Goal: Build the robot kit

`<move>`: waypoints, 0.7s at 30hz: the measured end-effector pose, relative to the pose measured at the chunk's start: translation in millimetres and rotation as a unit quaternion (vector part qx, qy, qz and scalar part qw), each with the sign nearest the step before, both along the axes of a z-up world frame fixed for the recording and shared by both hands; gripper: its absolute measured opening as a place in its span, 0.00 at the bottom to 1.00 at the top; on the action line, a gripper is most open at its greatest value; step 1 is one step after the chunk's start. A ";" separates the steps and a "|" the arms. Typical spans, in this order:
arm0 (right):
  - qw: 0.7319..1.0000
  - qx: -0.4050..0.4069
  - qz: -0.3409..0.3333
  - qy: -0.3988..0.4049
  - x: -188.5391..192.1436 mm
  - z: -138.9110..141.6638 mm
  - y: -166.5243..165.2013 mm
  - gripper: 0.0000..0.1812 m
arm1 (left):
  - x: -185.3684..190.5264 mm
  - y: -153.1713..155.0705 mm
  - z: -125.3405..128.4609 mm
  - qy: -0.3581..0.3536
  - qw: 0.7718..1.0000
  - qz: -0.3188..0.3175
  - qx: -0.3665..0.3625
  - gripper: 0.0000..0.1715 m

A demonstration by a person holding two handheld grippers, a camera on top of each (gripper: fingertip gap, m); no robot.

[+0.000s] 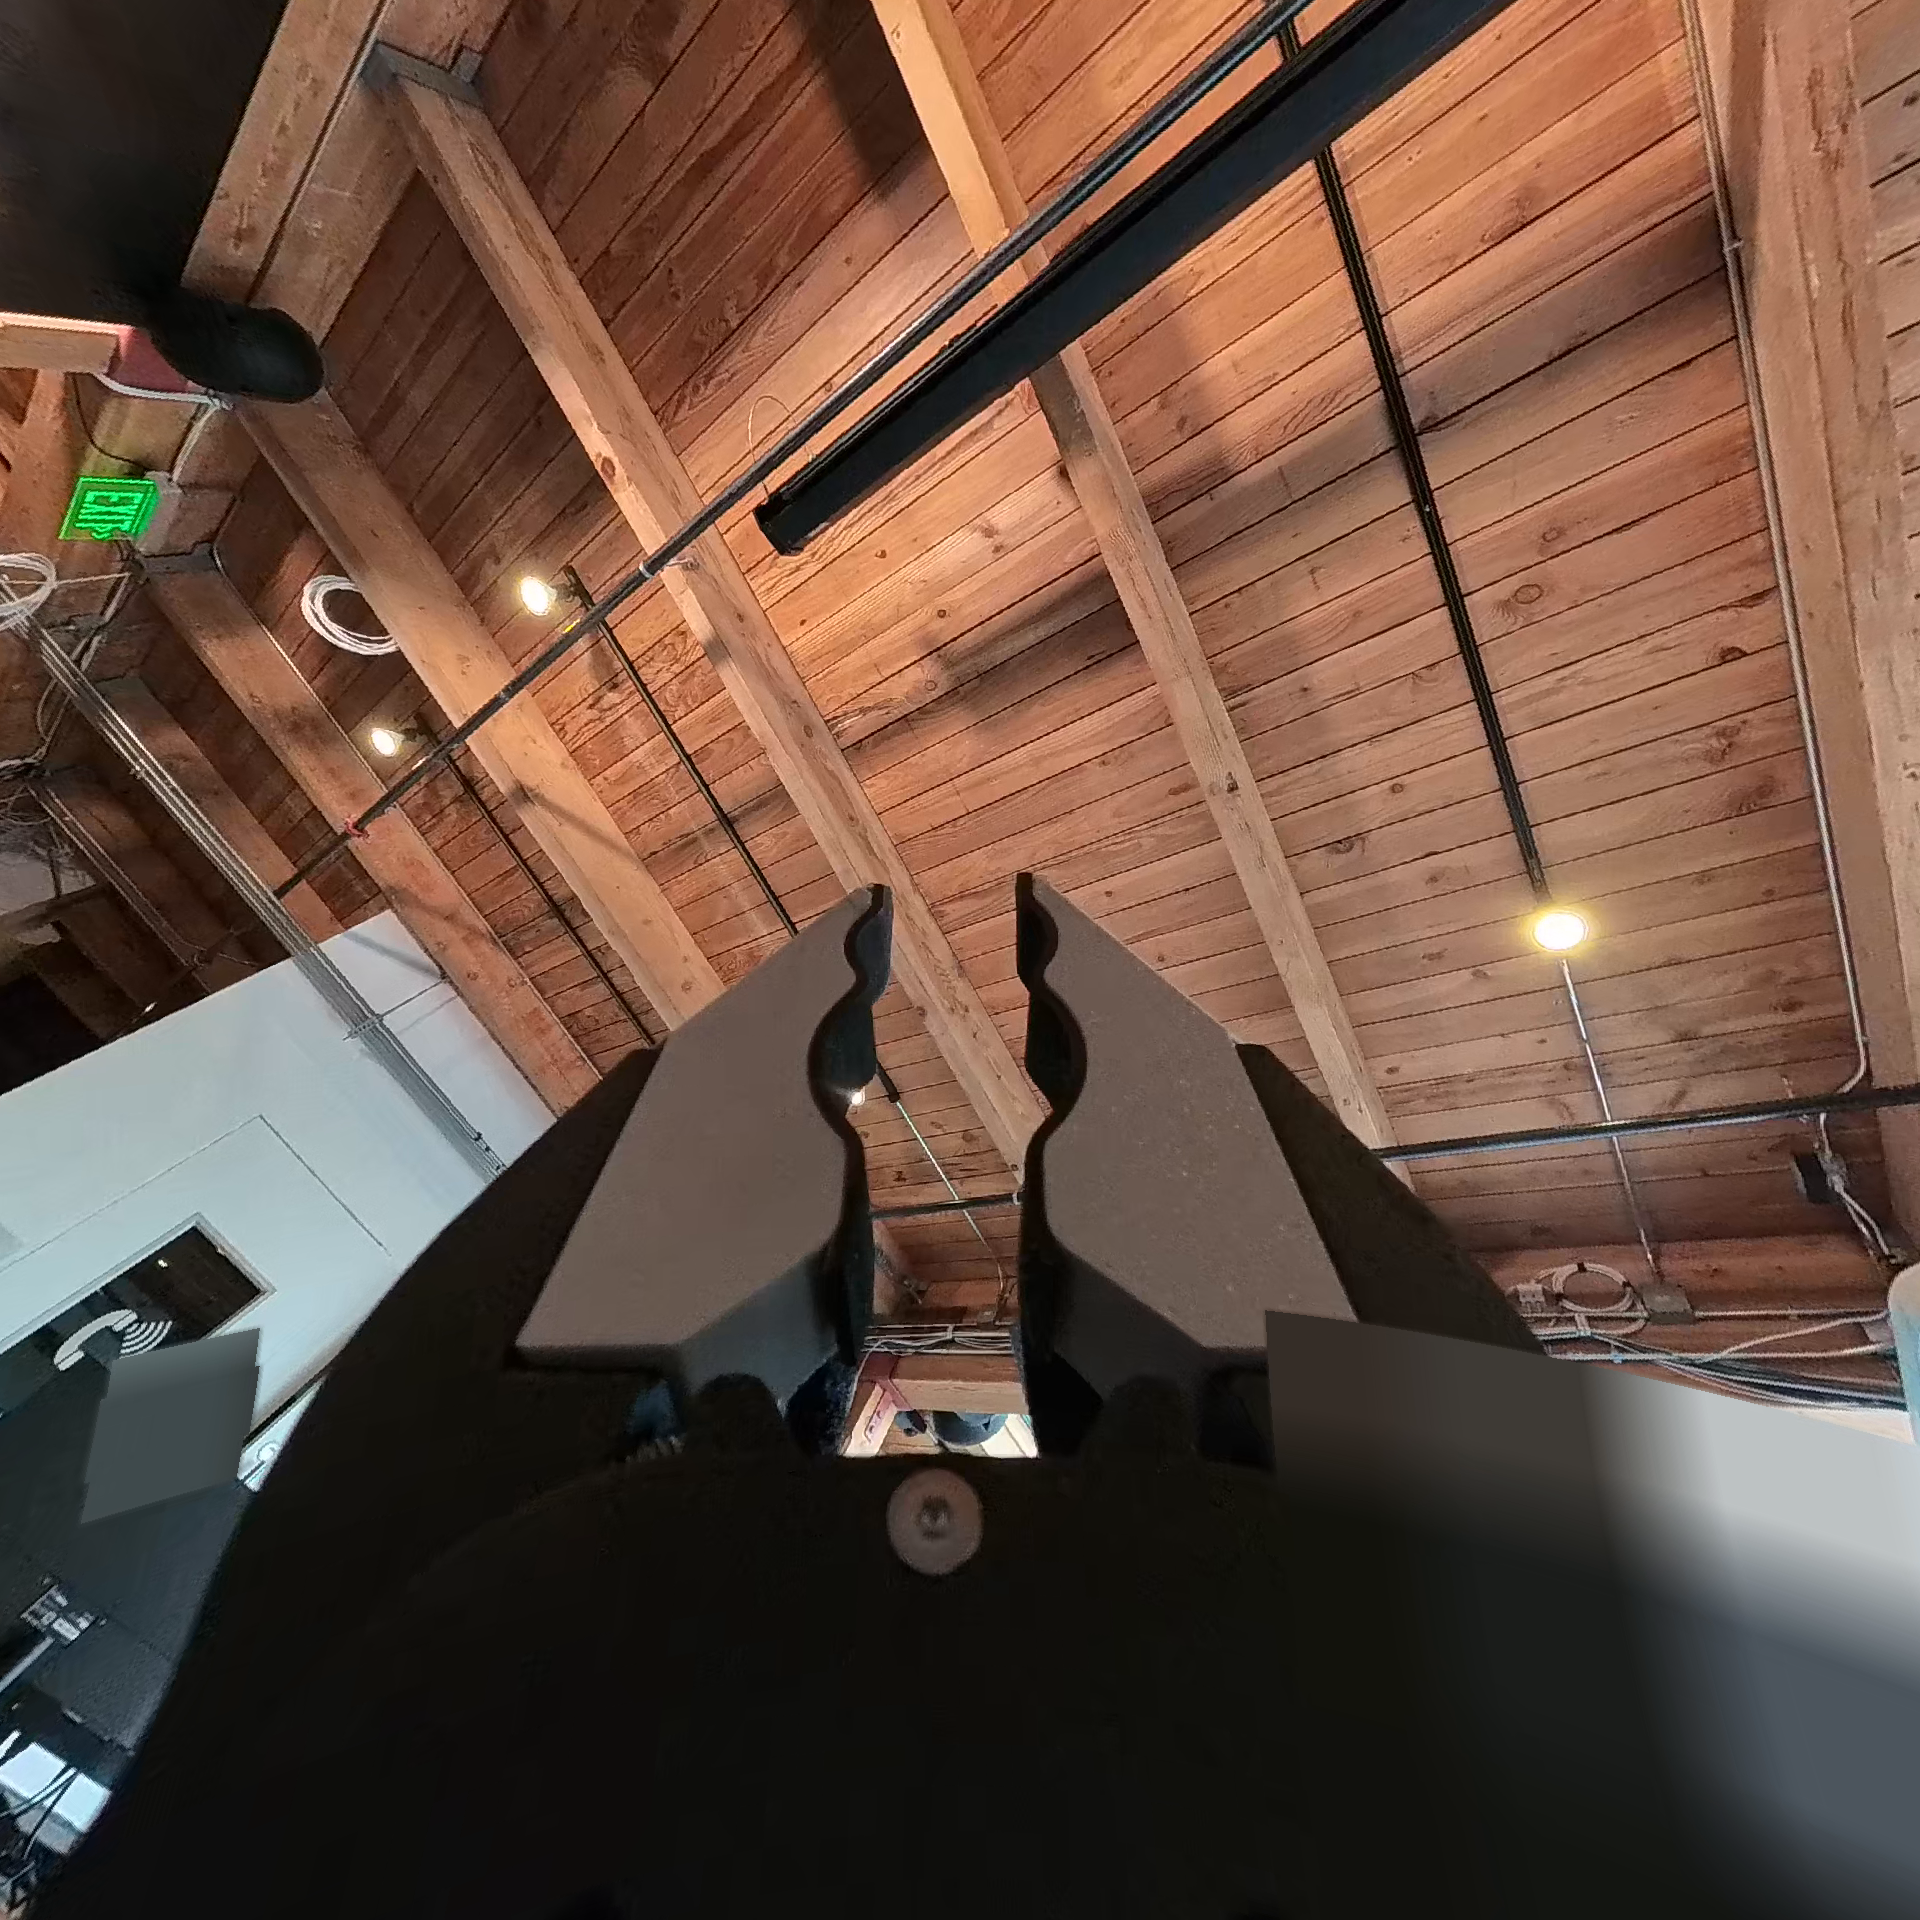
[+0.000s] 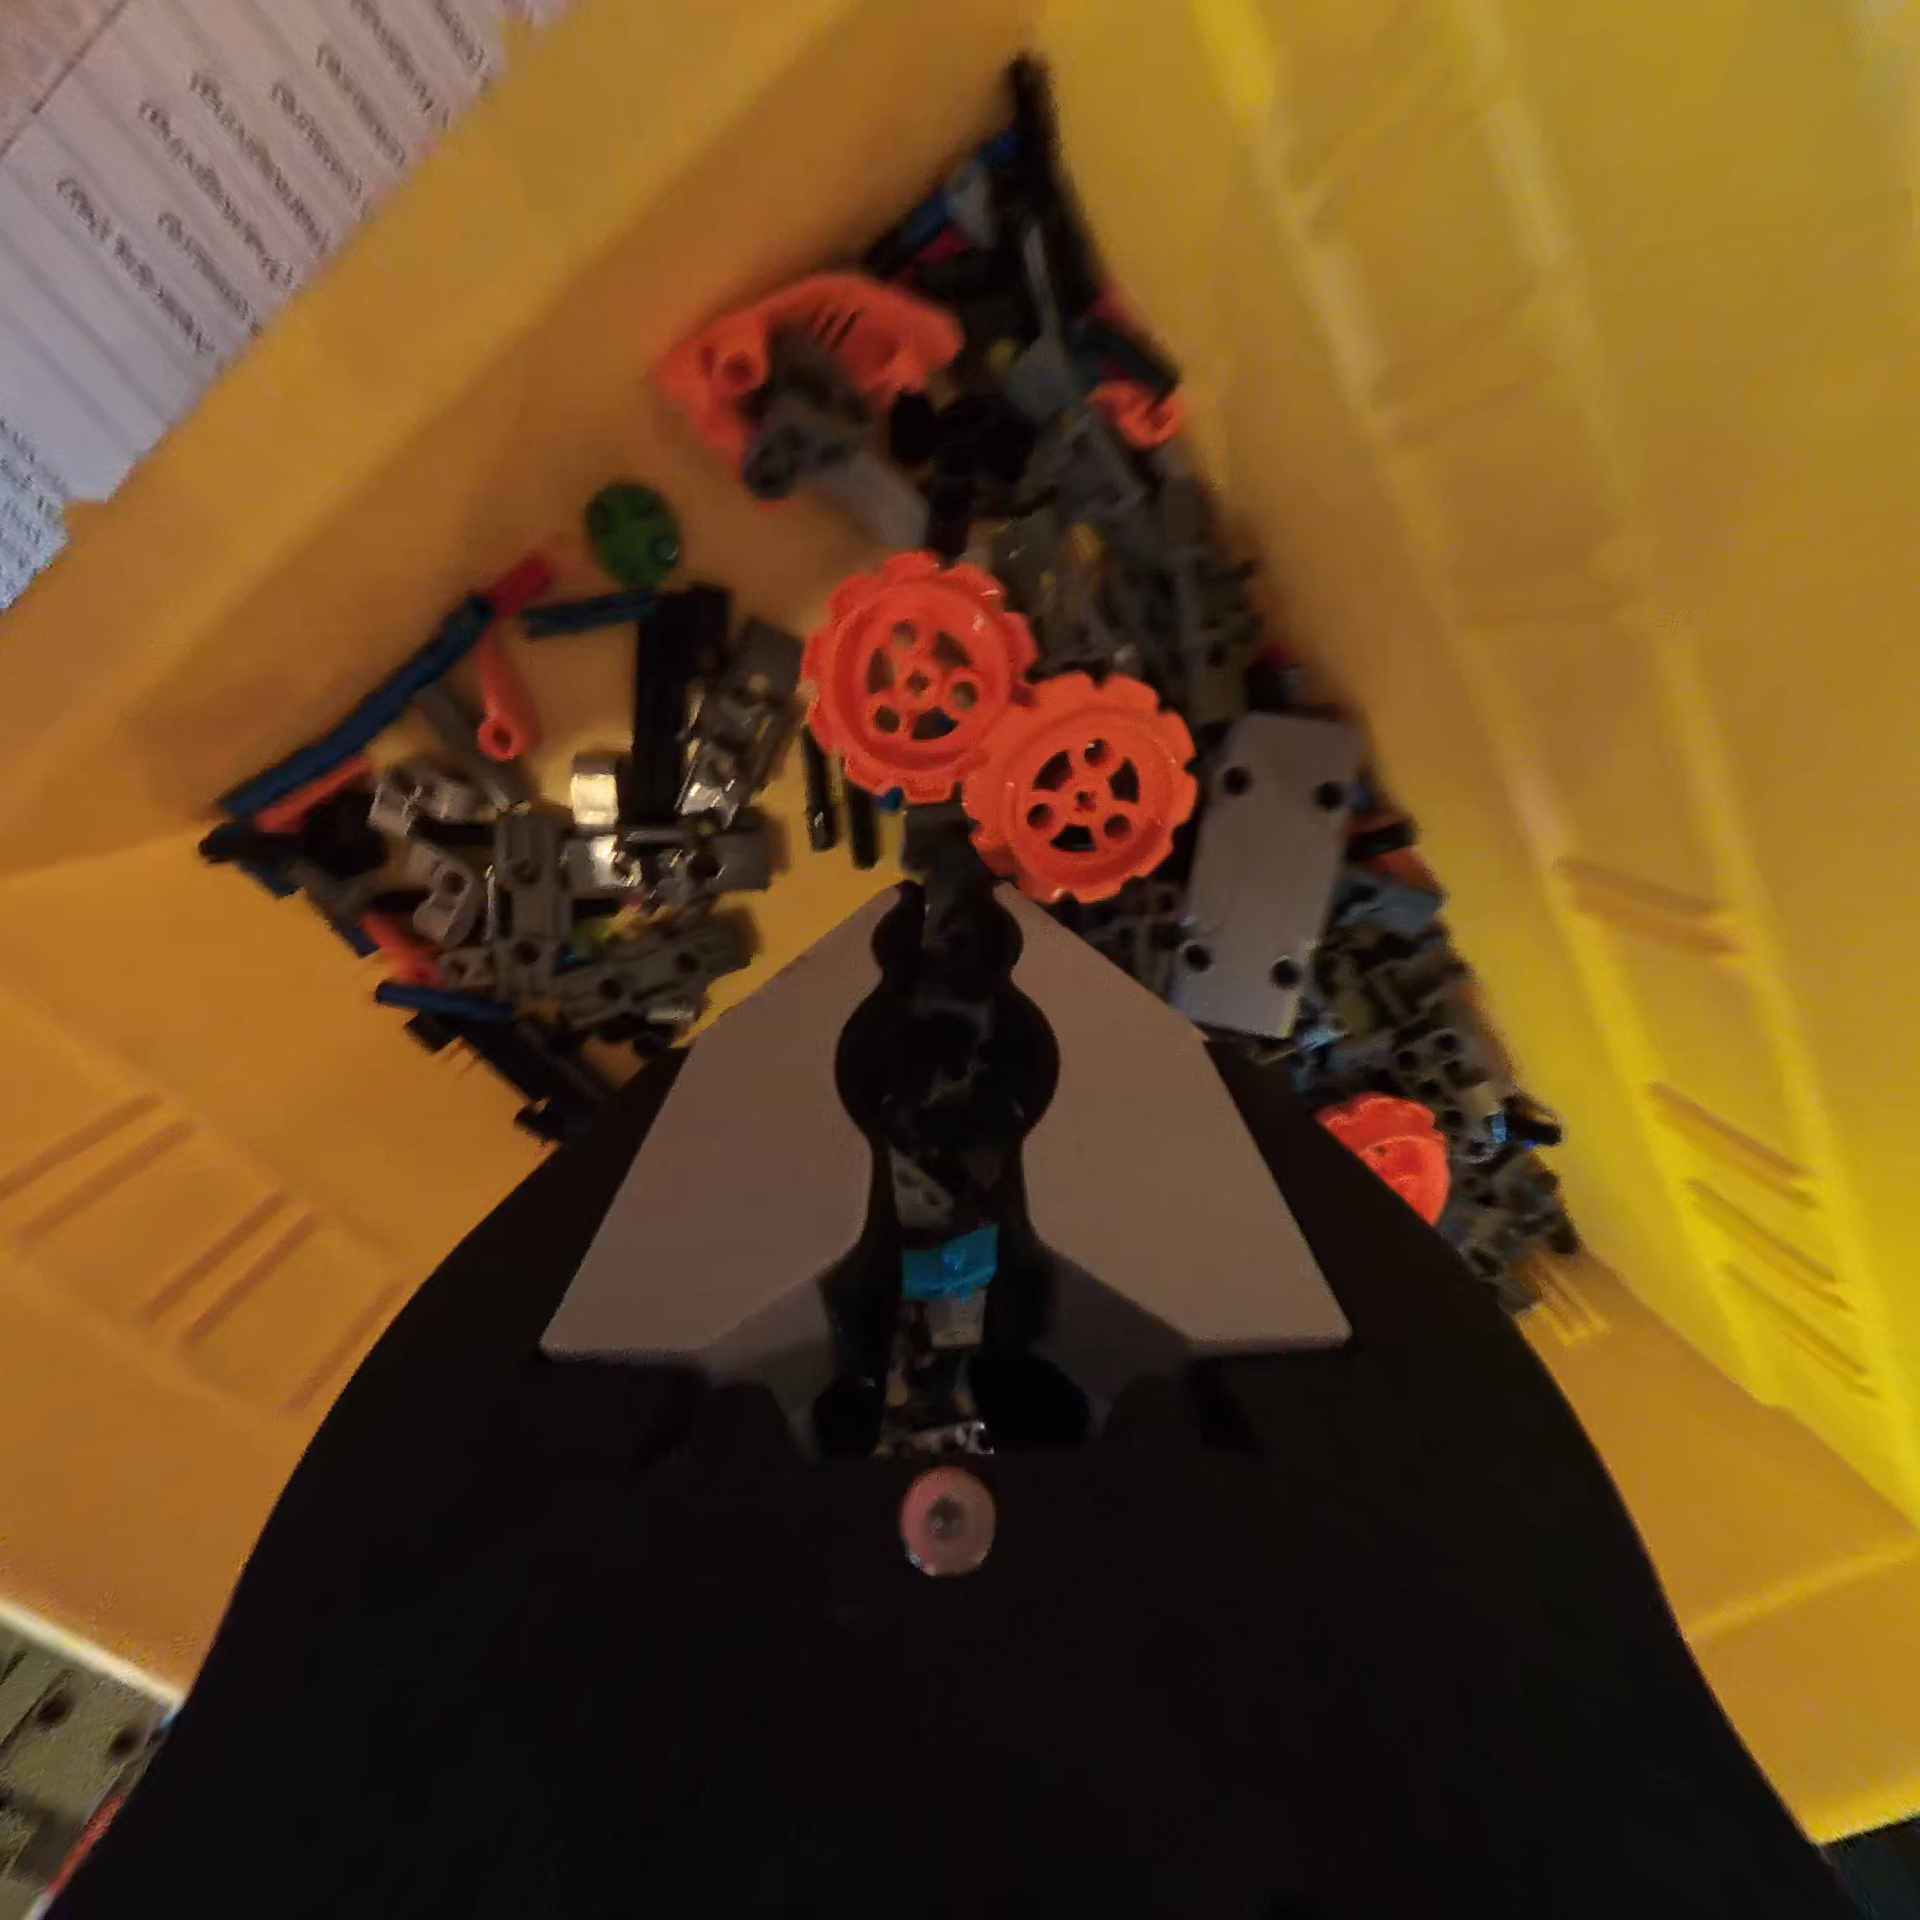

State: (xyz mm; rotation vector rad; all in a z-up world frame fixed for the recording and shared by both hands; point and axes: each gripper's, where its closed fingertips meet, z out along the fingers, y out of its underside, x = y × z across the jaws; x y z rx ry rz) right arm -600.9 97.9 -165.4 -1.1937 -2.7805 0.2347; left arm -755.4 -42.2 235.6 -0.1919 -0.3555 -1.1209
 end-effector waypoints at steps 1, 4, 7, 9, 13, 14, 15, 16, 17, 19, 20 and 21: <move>1.000 -0.004 -0.004 0.019 -8.0 3.2 -1.2 0.05 | 0.1 0.3 0.1 0.000 1.000 -0.001 0.000 0.12; 0.999 -0.004 -0.019 0.043 -23.1 9.0 -1.8 0.08 | 0.6 0.6 0.3 0.001 1.000 -0.001 0.000 0.12; 0.999 0.001 -0.019 0.042 -27.7 8.9 -3.3 0.08 | 1.0 0.0 0.7 0.002 1.000 -0.001 0.001 0.12; 0.999 -0.003 -0.013 0.035 -27.4 5.6 -7.9 0.08 | 0.4 -0.2 0.4 0.001 1.000 0.000 0.001 0.12; 0.999 -0.027 0.004 0.022 -25.5 0.7 -26.4 0.02 | 1.1 0.0 0.7 0.002 1.000 -0.001 0.001 0.12; 0.999 -0.033 0.012 0.014 -23.1 -0.7 -31.2 0.01 | 1.6 0.1 0.9 0.003 1.000 -0.001 0.001 0.12; 0.999 -0.031 0.020 0.005 -20.5 -2.0 -33.6 0.00 | 1.8 0.1 1.1 0.003 1.000 -0.001 0.001 0.12; 0.999 -0.032 0.028 -0.004 -17.4 -3.1 -36.1 0.00 | 1.9 0.2 1.1 0.003 1.000 -0.001 0.001 0.12; 0.999 -0.036 0.036 -0.016 -13.2 -3.9 -39.2 0.01 | 1.9 0.4 1.1 0.003 1.000 -0.001 0.001 0.12; 0.999 -0.030 0.039 -0.012 -13.1 -4.2 -38.8 0.06 | 2.2 0.7 1.3 0.003 1.000 -0.002 0.001 0.12; 0.999 -0.011 0.036 0.004 -17.7 -3.4 -32.6 0.07 | 2.7 0.8 1.4 0.004 1.000 -0.002 0.001 0.12; 0.999 0.003 0.036 0.012 -19.7 -2.8 -26.7 0.07 | 3.1 1.1 1.6 0.004 1.000 -0.003 0.001 0.12</move>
